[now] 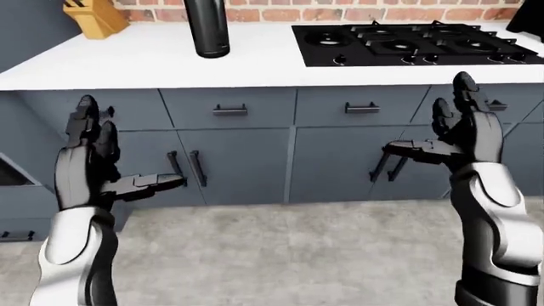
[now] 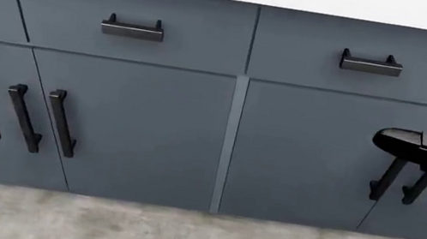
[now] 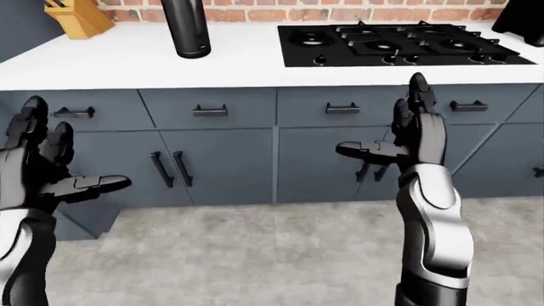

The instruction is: Press the button to open the lid of the electric kettle.

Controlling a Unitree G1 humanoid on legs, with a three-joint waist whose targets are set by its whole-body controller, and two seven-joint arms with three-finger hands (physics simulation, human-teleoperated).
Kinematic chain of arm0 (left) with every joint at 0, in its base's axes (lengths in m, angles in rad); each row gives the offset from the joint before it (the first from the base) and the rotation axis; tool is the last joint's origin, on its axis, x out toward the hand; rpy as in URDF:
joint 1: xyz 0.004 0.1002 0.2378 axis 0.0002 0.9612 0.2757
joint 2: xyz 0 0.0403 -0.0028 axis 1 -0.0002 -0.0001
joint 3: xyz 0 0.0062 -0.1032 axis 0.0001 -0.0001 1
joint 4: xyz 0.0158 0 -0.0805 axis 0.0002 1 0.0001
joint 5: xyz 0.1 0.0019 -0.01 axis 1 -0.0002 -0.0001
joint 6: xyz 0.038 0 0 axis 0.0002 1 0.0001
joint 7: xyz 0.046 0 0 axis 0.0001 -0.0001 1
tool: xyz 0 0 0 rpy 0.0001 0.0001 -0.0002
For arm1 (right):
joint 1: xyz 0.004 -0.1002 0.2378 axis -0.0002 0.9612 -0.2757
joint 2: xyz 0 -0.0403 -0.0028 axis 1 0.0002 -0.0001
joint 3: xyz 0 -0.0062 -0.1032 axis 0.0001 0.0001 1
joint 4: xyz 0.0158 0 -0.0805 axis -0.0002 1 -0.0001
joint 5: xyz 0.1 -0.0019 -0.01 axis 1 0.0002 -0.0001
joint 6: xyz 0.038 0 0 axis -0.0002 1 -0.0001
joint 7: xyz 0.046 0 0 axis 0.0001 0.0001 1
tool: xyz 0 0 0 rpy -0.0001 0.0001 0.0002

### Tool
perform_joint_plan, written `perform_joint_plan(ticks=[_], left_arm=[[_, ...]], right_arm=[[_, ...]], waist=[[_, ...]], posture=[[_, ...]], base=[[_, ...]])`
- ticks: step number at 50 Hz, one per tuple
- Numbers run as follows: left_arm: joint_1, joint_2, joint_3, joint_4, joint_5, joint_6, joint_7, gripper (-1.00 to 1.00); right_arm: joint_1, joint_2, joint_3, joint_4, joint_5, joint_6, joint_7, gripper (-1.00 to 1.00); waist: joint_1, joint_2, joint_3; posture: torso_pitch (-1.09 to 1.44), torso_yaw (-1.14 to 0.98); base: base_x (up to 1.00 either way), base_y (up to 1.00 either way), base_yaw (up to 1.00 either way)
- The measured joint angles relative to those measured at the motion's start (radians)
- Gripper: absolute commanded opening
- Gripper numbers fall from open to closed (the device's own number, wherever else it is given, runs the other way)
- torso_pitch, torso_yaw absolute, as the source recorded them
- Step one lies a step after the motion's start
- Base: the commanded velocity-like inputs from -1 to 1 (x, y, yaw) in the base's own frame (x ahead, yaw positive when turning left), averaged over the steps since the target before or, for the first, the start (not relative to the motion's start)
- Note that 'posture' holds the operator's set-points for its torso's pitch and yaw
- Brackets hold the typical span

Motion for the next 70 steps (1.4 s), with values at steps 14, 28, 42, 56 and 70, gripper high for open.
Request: perform_joint_plan(ticks=[14, 28, 42, 56, 70], left_arm=[[-0.101, 0.168, 0.121, -0.127, -0.102, 0.182, 0.029, 1.0], [-0.132, 0.292, 0.246, -0.108, -0.175, 0.229, 0.053, 1.0], [-0.134, 0.324, 0.245, -0.129, -0.259, 0.251, 0.102, 1.0], [-0.144, 0.351, 0.263, -0.138, -0.289, 0.27, 0.116, 1.0], [-0.157, 0.379, 0.271, -0.142, -0.328, 0.289, 0.139, 1.0]], right_arm=[[-0.099, -0.182, -0.103, -0.033, 0.143, 0.117, -0.045, 1.0], [-0.16, -0.343, -0.154, 0.04, 0.272, 0.127, -0.125, 1.0], [-0.153, -0.37, -0.146, 0.036, 0.313, 0.114, -0.134, 1.0], [-0.158, -0.378, -0.149, 0.027, 0.314, 0.119, -0.13, 1.0], [-0.17, -0.399, -0.153, 0.005, 0.335, 0.14, -0.138, 1.0]], waist=[[0.001, 0.003, 0.019], [0.0, 0.001, 0.033], [0.0, 0.003, 0.034], [0.0, 0.004, 0.034], [-0.001, 0.003, 0.038]], posture=[[0.0, 0.0], [0.0, 0.0], [0.0, 0.0], [0.0, 0.0], [0.0, 0.0]], base=[[0.0, 0.0, 0.0], [0.0, 0.0, 0.0], [0.0, 0.0, 0.0], [0.0, 0.0, 0.0], [0.0, 0.0, 0.0]])
